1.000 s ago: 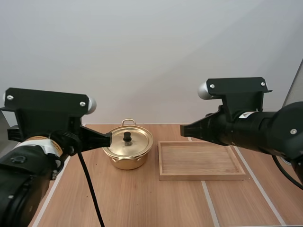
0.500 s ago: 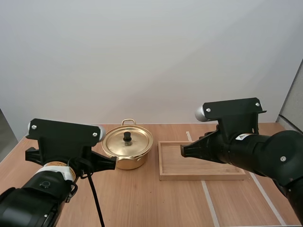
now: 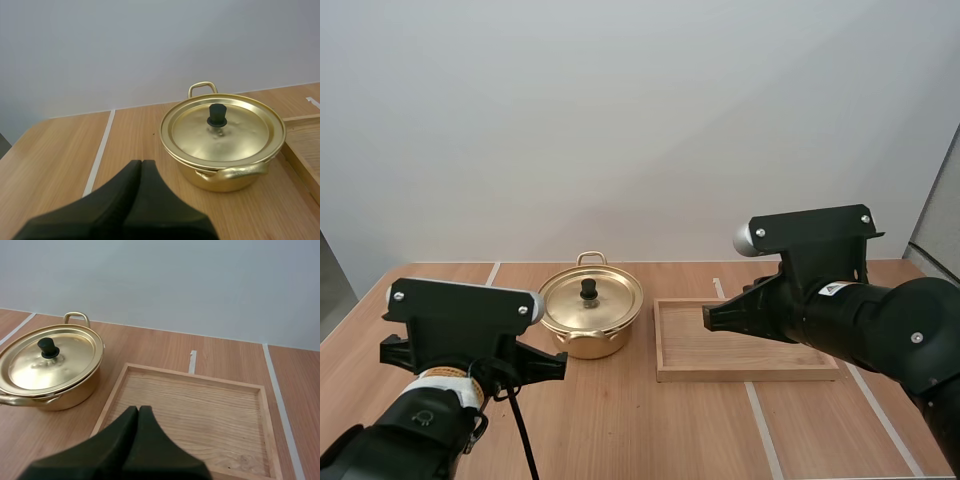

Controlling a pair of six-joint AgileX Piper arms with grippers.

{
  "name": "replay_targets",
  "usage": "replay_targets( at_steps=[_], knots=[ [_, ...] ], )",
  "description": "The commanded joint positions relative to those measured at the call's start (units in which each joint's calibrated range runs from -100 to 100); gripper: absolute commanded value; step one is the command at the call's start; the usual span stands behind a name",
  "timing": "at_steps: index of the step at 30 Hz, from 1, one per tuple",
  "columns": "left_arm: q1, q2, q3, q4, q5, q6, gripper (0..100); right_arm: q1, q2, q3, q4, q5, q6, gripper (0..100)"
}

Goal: Open the pot, put the grape inside, and close it

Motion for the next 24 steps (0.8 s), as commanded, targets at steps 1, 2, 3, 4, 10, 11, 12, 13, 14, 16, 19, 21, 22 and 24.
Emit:
replay_targets(
  at_steps=[1, 2, 3, 4, 10, 11, 12, 13, 14, 16, 19, 21, 22, 24],
  knots=[
    [-0.16, -4.1, 1.3, 0.6, -1.4, -0.6, 0, -0.2, -0.5, 0.0, -0.5, -2.0, -0.7, 0],
    [-0.16, -5.7, 1.6, 0.6, -1.0, -0.6, 0, -0.2, -0.5, 0.0, -0.5, -2.5, -0.8, 0],
    [-0.09, -6.9, 2.1, 0.6, -0.6, -0.6, 0, -0.2, -0.5, 0.0, -0.5, -2.7, -1.0, 0],
    [0.11, -8.2, 2.6, 0.6, -0.2, -0.6, 0, -0.2, -0.5, 0.0, -0.5, -3.4, -1.7, 0],
    [2.75, -11.8, 4.7, 0.6, 0.0, -2.6, 0, -0.2, -0.5, 0.1, -0.5, -4.0, -6.5, 0],
    [3.05, -11.8, 4.8, 0.6, -0.4, -3.1, 0, -0.2, -0.5, 0.3, -0.2, -4.0, -6.7, 0],
    [3.27, -11.8, 5.0, 0.6, -0.4, -3.1, 0, -0.2, -0.5, 0.3, 0.2, -4.0, -6.9, 0],
    [3.54, -11.8, 5.0, 0.6, -0.4, -3.5, 0, -0.2, -0.5, 0.7, 0.8, -4.2, -7.6, 0],
    [3.53, -11.8, 5.0, 0.6, -0.4, -4.1, 0, -0.2, -0.5, 1.1, 1.6, -4.4, -8.8, 0],
    [3.53, -11.8, 5.0, 0.6, -0.4, -4.4, 0, -0.2, -0.5, 2.9, 3.9, -5.1, -12.2, 0],
    [3.53, -11.8, 5.0, 0.6, -0.4, -4.4, 0, -0.2, -0.5, 6.2, 6.8, -7.7, -17.4, 0],
    [3.53, -11.8, 5.0, 0.6, -0.4, -5.0, 0, -0.2, -0.5, 8.1, 8.2, -10.0, -19.4, 0],
    [3.53, -11.8, 5.0, 0.6, -0.7, -5.2, 0, -0.2, -0.5, 8.9, 8.4, -11.5, -20.1, 0],
    [3.53, -11.8, 5.0, 0.1, -0.9, -5.2, 0, 0.2, -0.7, 10.5, 8.4, -14.6, -21.0, 0]
  ],
)
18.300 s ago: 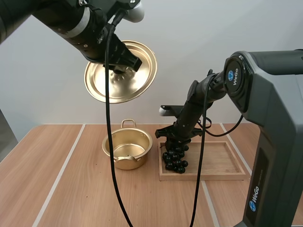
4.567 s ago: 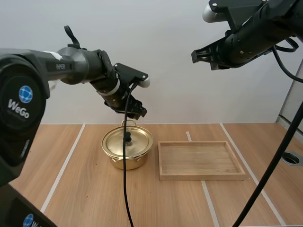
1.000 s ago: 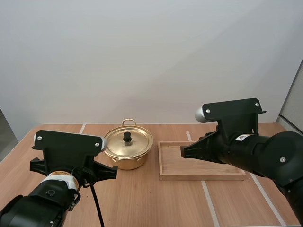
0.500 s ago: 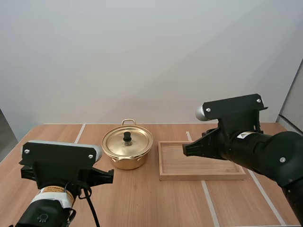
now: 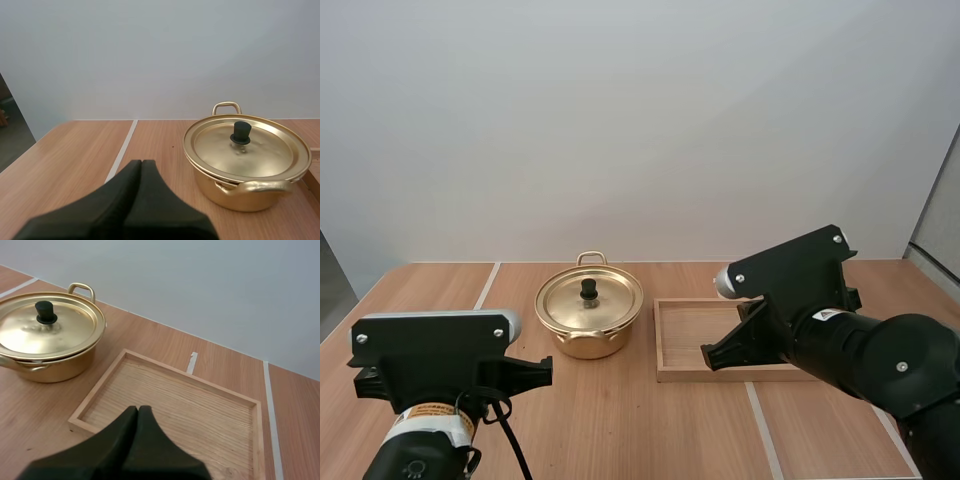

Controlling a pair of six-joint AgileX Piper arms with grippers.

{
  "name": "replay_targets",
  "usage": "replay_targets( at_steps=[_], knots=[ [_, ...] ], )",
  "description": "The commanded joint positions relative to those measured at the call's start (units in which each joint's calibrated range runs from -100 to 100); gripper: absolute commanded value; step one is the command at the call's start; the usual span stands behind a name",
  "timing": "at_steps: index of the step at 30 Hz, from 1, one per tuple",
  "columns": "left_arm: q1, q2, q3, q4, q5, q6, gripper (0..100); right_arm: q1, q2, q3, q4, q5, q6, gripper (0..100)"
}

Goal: Open the pot, put the grape inside, and close it

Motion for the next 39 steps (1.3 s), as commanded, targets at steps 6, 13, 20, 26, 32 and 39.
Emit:
replay_targets(
  at_steps=[6, 13, 20, 26, 32, 39],
  knots=[
    [0.08, -0.3, 2.7, -4.1, -8.6, 2.4, 0, 3.3, -9.7, 5.5, 0.8, -8.9, -2.5, 0],
    [0.08, -0.3, 2.7, -12.7, -3.0, 6.1, 0, 4.4, -22.7, 8.1, -3.0, -9.9, -2.5, 0],
    [0.08, -0.3, 2.7, -18.0, -3.5, 13.9, 0, 4.4, -24.6, 11.0, -7.3, -11.7, 1.2, 0],
    [0.08, -0.3, 2.7, -14.9, -2.8, 13.9, 0, 4.4, -24.6, 13.7, -21.3, -20.1, 21.5, 0],
    [0.08, -0.3, 2.7, -14.9, -2.8, 13.9, 0, 4.4, -24.9, 14.7, -31.7, -22.1, 37.0, 0],
    [0.08, -0.3, 2.7, -14.9, -4.1, 13.9, 0, 4.4, -25.0, 15.2, -31.7, -20.2, 37.2, 0]
  ],
)
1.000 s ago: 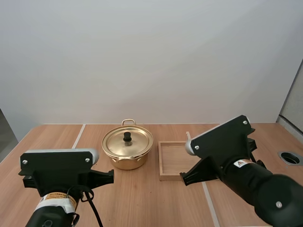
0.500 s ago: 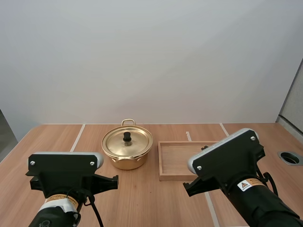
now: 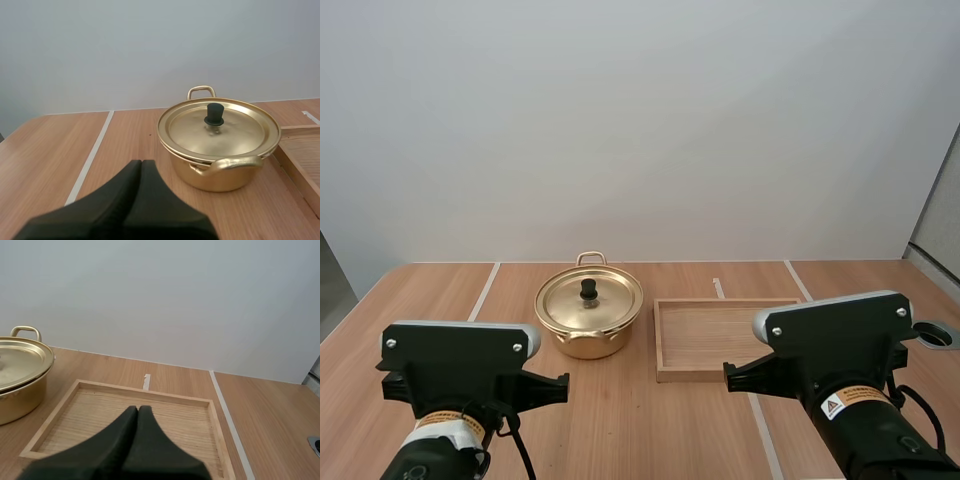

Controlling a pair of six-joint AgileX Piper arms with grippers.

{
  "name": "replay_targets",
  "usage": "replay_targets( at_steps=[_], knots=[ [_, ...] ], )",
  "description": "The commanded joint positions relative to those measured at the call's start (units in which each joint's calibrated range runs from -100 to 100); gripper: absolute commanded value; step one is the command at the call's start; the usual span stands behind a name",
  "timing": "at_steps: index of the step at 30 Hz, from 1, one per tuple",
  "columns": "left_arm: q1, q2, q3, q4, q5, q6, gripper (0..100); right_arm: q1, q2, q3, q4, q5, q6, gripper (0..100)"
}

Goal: Open the pot, put the grape inside, and close it

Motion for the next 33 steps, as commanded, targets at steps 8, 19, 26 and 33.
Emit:
replay_targets(
  at_steps=[8, 19, 26, 33],
  knots=[
    [0.08, -0.3, 0.0, 0.5, -1.7, 0.0, 0, 0.1, -0.8, 3.9, -0.7, 5.5, 1.0, 0],
    [0.08, -0.3, 0.0, 0.5, -1.7, 0.0, 0, 0.1, -0.8, 3.9, -0.7, 5.8, 1.9, 0],
    [0.08, -0.3, 0.0, 0.5, -1.7, 0.0, 0, 0.1, -0.8, 3.9, -0.7, 5.8, 1.9, 0],
    [0.08, -0.3, 0.0, 0.5, -1.7, 0.0, 0, 0.1, -0.8, 3.9, -0.7, 5.8, 1.9, 0]
  ],
)
